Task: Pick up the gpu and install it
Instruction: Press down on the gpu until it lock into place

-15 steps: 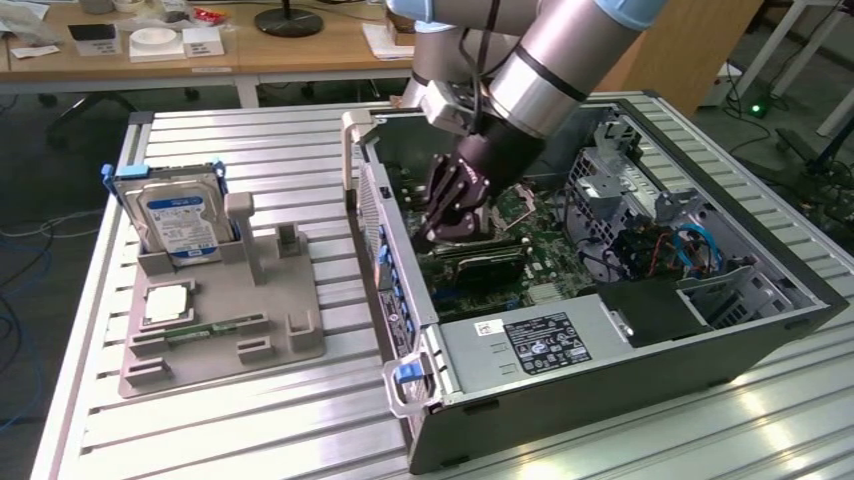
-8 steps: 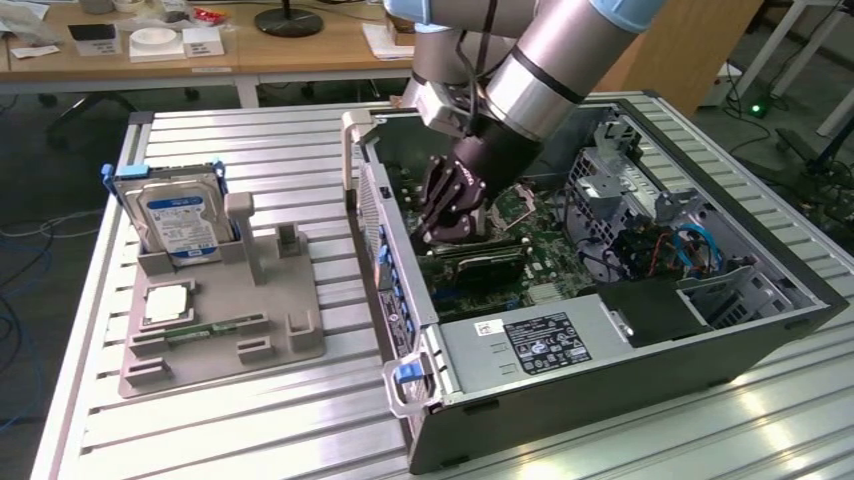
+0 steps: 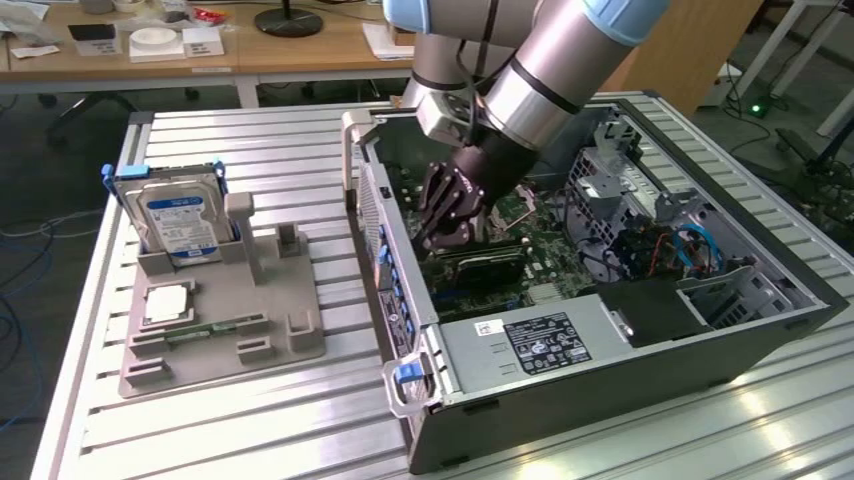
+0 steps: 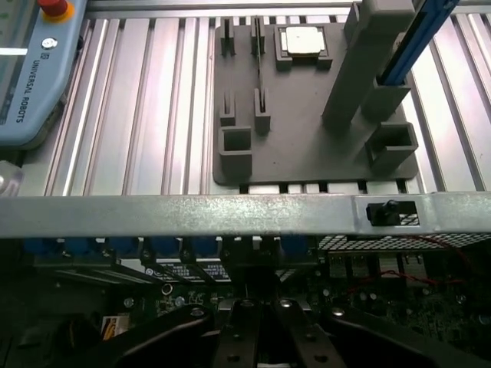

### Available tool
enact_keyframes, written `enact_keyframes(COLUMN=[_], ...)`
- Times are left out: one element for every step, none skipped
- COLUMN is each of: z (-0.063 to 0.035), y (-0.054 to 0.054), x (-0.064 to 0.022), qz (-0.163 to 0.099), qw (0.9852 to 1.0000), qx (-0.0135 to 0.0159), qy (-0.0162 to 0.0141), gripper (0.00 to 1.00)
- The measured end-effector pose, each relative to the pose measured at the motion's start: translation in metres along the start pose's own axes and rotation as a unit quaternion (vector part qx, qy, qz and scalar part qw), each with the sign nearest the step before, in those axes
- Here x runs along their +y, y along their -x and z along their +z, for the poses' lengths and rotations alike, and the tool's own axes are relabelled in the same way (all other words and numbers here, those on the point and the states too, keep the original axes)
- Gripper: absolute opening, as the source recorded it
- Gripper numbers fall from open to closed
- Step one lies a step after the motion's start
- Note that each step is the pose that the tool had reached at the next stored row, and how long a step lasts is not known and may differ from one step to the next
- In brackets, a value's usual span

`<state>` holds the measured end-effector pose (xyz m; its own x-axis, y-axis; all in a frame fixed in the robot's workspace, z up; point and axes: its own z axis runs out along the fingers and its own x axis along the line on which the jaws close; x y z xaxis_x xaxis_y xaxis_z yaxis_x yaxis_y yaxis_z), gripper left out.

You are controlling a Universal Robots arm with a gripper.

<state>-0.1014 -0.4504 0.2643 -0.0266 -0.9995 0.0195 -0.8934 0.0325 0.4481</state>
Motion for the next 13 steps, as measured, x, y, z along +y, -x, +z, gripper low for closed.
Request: enact_keyframes(z=[0.0004,0.0003,0.0001,-0.0002,-0.0004,-0.0004,-0.0004,-0.0005,-0.0005,-0.0005,-0.0005,-0.0005,-0.0005], y=[0.0000,0.0001,0.0003,0.0004,0.0006,0.0009,0.0012,0.0020,0.0029,0.0040,0.0055,0.0070,0.0083], x=[-0.0002,-0.0004,-0.0010,-0.0017,-0.0020,-0.0021,-0.0021,-0.0021,-0.0021,-0.0020,-0.0020,-0.0019,-0.0019], qz=[0.000,0.000,0.000,0.000,0.000,0.000,-0.001,-0.001,-0.002,-0.002,-0.003,-0.004,-0.005], qw=[1.0000,1.0000,1.0000,1.0000,1.0000,1.0000,1.0000,1.0000,1.0000,1.0000,1.0000,0.9999,0.9999], qx=[-0.0002,-0.0003,-0.0005,-0.0004,-0.0004,-0.0003,-0.0002,0.0000,0.0003,0.0006,0.0008,0.0012,0.0015], qy=[0.0000,0.0001,0.0001,0.0000,0.0000,0.0000,-0.0003,-0.0013,-0.0027,-0.0045,-0.0067,-0.0096,-0.0125], gripper=[0.10,0.10,0.10,0.10,0.10,0.10,0.10,0.10,0.10,0.10,0.10,0.10,0.10])
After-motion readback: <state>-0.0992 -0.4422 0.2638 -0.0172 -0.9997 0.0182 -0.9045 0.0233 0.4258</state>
